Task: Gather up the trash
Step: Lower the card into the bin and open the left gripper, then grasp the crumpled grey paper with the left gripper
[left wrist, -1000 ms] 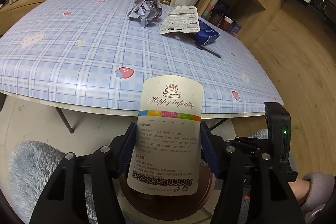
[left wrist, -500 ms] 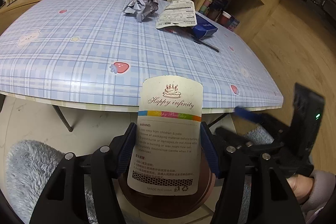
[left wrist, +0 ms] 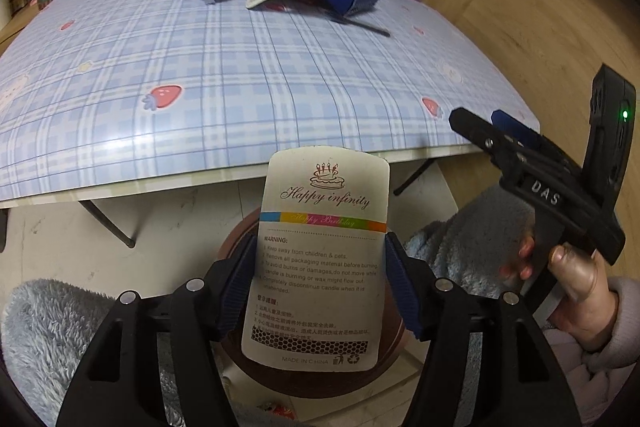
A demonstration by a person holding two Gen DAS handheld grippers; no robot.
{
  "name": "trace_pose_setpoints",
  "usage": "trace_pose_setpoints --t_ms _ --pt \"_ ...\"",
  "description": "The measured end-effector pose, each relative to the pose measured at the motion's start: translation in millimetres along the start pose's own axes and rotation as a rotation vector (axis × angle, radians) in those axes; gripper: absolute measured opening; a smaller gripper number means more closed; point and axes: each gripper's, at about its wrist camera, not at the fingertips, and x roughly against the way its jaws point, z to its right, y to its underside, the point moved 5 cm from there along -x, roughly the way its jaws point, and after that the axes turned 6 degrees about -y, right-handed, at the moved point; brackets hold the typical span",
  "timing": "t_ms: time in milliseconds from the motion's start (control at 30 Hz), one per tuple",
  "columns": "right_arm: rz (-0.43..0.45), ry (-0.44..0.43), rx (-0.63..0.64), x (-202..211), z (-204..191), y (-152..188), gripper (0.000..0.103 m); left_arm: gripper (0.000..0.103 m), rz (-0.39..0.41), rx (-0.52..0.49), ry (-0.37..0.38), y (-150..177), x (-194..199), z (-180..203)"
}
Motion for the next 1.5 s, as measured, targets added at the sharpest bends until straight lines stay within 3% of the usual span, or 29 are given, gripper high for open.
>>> trace_pose_setpoints --t_ms 500,600,1100,1300,1500 --pt "-0.027 -0.007 -0.003 -8 -4 5 0.097 0.069 -0.045 0.006 0.013 -1 -11 1" --pt "-0.029 -0.006 -0.001 -9 -4 5 0.097 0.075 -0.028 0.028 0.015 -2 -8 -4" --pt "-0.032 -0.013 0.008 -8 -8 6 0.097 0.077 0.123 0.286 -0.030 -16 16 -54" --pt "-0.026 -0.022 0.008 -8 -8 4 0.097 0.077 0.172 0.339 -0.043 -26 29 -67" --pt "-0.011 -0.037 -0.029 -10 0 -7 0.097 0.078 0.186 0.312 -0.039 -48 35 -67"
